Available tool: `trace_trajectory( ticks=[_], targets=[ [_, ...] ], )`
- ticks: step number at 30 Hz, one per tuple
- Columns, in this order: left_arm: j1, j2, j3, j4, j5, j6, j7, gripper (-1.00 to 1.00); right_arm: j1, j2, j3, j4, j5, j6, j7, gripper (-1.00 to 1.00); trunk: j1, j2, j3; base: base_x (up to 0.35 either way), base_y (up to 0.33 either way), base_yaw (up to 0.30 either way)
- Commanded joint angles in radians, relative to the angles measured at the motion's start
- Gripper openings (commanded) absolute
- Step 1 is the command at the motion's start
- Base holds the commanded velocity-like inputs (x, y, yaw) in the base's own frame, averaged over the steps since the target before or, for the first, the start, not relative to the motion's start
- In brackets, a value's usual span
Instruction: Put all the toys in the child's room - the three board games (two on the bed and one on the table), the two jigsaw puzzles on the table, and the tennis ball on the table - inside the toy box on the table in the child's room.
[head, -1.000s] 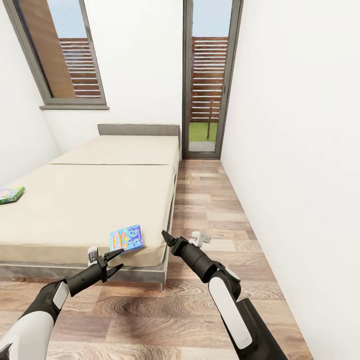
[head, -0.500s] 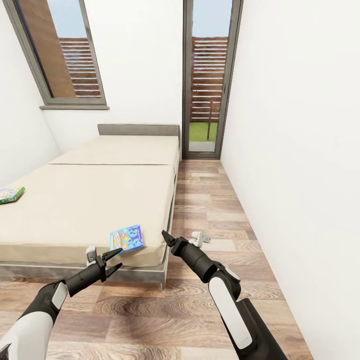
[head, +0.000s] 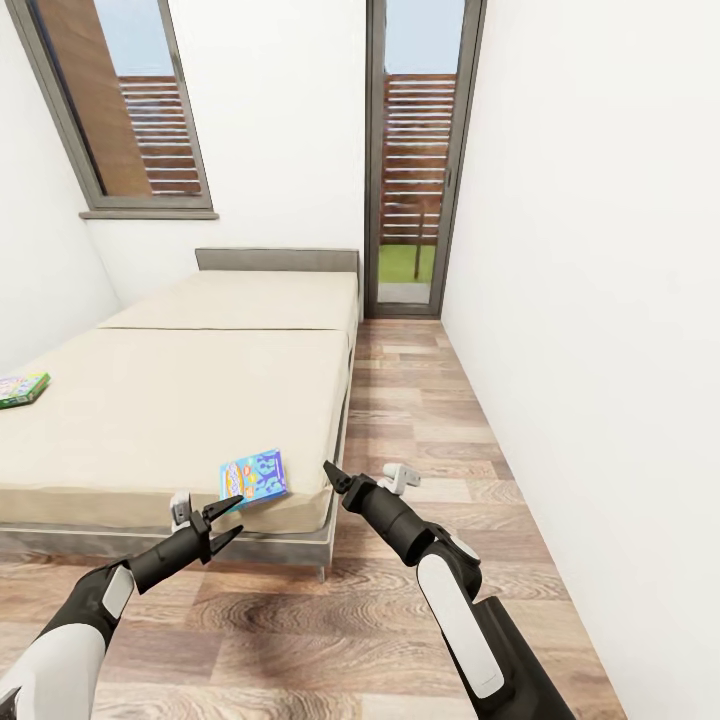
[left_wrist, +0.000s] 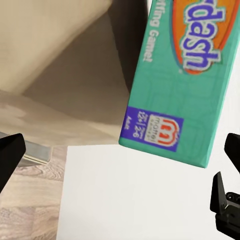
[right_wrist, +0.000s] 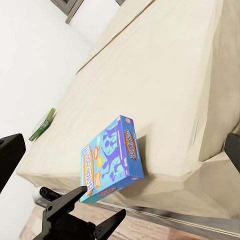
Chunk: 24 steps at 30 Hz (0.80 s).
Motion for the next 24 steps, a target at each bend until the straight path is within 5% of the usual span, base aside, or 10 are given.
trace_trajectory(
  ticks=[1, 24],
  targets=[
    [-0.001, -0.001, 0.007, 0.0, -0.008, 0.009, -0.006, 1.0, 0.0, 0.0, -0.001, -0.001, -0.005, 0.004, 0.0, 1.0, 0.0, 0.0, -0.001, 0.0, 0.0, 0.0],
    [-0.001, 0.001, 0.007, 0.0, -0.008, 0.009, -0.006, 1.0, 0.0, 0.001, -0.001, -0.001, -0.005, 0.003, 0.0, 1.0, 0.0, 0.0, -0.001, 0.0, 0.014, 0.0]
  ],
)
